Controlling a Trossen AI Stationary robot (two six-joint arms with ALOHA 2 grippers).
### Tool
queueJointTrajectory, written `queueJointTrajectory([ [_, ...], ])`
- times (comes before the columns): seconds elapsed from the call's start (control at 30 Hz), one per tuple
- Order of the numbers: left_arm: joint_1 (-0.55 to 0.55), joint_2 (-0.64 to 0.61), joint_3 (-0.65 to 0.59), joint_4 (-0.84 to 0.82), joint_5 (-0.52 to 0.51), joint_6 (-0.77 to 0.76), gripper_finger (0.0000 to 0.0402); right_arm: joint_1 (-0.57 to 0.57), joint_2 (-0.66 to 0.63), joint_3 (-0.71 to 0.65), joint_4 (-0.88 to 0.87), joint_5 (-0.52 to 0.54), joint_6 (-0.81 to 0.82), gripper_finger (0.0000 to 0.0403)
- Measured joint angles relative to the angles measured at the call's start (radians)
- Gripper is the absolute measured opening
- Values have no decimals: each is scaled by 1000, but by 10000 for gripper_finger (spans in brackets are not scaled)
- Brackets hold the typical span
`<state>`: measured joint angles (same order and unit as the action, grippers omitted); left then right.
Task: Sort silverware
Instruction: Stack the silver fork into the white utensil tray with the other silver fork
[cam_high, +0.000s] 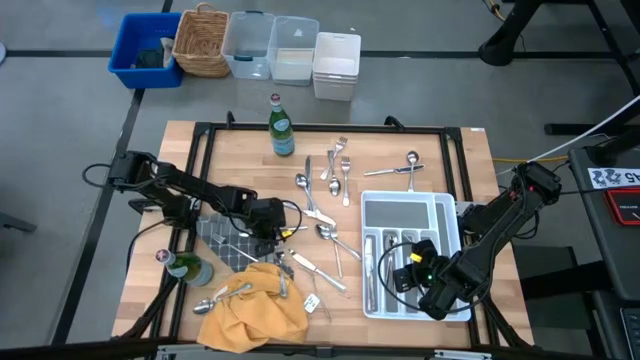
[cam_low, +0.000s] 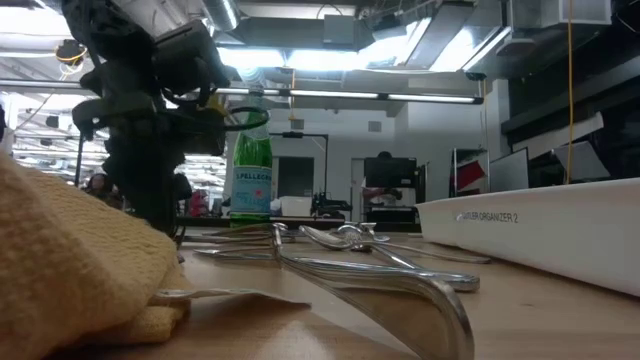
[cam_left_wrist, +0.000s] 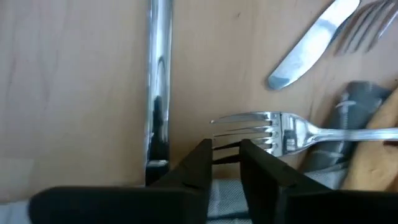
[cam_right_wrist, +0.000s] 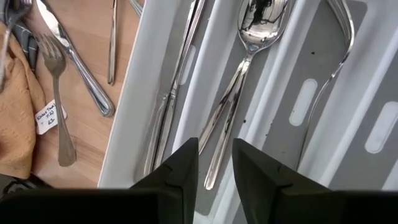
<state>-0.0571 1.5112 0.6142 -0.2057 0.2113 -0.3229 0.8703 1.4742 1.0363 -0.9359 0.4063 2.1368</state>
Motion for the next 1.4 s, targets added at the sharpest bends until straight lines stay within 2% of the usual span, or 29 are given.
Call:
queueJointTrajectory([
  [0.1, -2, -1, 1, 25, 13, -7, 17, 0, 0, 0, -2, 9, 0, 99],
  [0.17, -1, 0, 1, 55, 15, -24, 9, 0, 0, 0, -1, 11, 0, 99],
  [0.37, 2, -7, -1, 148, 28, -39, 5, 0, 0, 0, -2, 11, 2, 99],
  [0.53, 19, -34, 17, 158, 45, -55, 2, 0, 0, 0, -4, 10, 4, 99],
  [0.87, 64, -48, 99, 287, 82, -62, 1, 0, -15, 0, -3, 16, 5, 99],
  [1.1, 80, -48, 128, 472, 88, -80, 1, 0, -60, 0, -10, 147, 64, 99],
  [1.3, 79, -44, 162, 604, 91, -67, 1, -12, -100, 0, -8, 326, 108, 99],
  [1.4, 79, -21, 190, 678, 73, -21, 1, -39, -110, 0, -13, 353, 107, 99],
])
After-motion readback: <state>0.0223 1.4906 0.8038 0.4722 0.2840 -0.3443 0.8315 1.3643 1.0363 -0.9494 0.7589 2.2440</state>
